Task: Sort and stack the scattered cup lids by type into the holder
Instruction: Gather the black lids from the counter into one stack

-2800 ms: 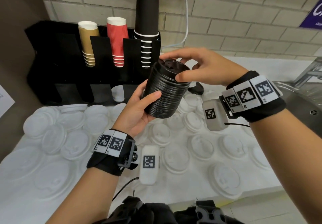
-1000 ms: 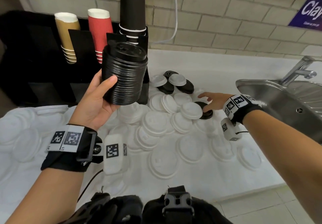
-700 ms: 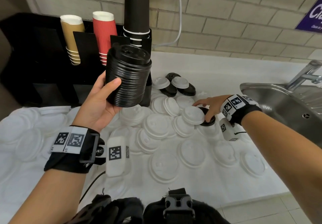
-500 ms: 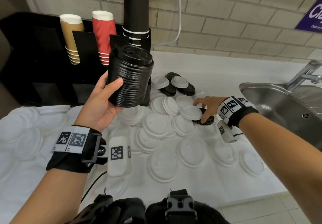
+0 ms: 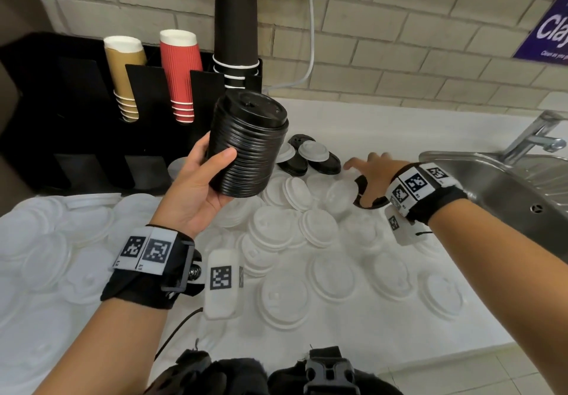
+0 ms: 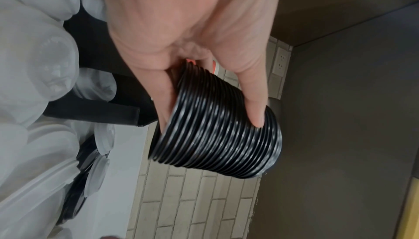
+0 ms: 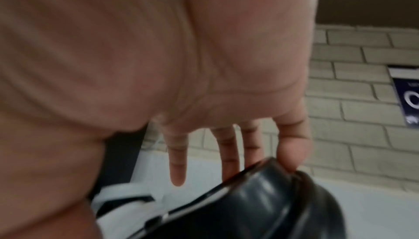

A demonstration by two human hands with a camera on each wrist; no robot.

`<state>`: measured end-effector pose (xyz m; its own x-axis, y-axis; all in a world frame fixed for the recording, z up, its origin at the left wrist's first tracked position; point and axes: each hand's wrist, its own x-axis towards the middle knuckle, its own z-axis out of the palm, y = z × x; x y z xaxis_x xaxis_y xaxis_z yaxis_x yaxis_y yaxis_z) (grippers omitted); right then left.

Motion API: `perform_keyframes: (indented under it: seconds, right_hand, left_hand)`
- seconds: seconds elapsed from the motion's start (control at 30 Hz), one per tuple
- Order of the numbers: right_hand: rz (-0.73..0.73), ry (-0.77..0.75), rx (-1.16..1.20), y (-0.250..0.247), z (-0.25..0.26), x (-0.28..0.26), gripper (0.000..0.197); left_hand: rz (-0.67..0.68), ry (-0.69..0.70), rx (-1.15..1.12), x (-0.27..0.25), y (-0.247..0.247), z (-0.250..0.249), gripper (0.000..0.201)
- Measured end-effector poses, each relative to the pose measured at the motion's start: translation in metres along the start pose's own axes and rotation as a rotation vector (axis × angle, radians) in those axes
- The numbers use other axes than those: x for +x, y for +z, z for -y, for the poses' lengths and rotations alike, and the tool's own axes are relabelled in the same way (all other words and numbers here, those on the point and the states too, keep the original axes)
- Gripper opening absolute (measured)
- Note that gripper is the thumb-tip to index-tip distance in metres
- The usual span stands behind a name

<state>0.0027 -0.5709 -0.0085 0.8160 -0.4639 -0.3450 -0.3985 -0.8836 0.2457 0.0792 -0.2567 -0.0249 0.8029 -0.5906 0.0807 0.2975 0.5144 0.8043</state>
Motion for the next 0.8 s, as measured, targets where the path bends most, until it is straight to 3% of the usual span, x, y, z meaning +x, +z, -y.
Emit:
perform_keyframes:
  seconds: [0.07, 0.13, 0.27, 0.33, 0.4, 0.53, 0.7, 0.8]
  right_hand:
    - [-0.094, 0.044, 0.038, -0.019, 0.004, -0.006, 0.082]
    - [-0.180, -0.006, 0.268, -0.039, 0.007, -0.012, 0.075]
    - [-0.194, -0.384, 1.097, -0.073, 0.027, -0.035, 0.055]
    - [-0.149, -0.566, 1.290, -0.084, 0.037, -0.044, 0.051]
    - [-0.134, -0.696, 1.295, -0.093, 0.045, -0.050, 0.050]
    - [-0.154, -0.805, 1.154, -0.105, 0.060, -0.058, 0.051]
    - [-0.191, -0.827, 0.958, -0.107, 0.071, -0.062, 0.054]
    - [-0.231, -0.826, 0.908, -0.109, 0.073, -0.063, 0.055]
  left_hand:
    - [-0.011, -0.008, -0.006, 0.002, 0.003, 0.003, 0.063]
    - [-0.019, -0.015, -0.018, 0.003, 0.006, 0.006, 0.063]
    - [-0.026, -0.043, -0.025, 0.005, 0.011, 0.011, 0.068]
    - [-0.028, -0.055, -0.014, 0.005, 0.012, 0.013, 0.072]
    - [-0.021, -0.063, -0.003, 0.006, 0.012, 0.015, 0.061]
    - [0.018, -0.091, 0.016, 0.007, 0.009, 0.017, 0.047]
    - [0.025, -0.101, 0.035, 0.008, 0.008, 0.018, 0.049]
    - [0.013, -0.102, 0.044, 0.009, 0.010, 0.018, 0.061]
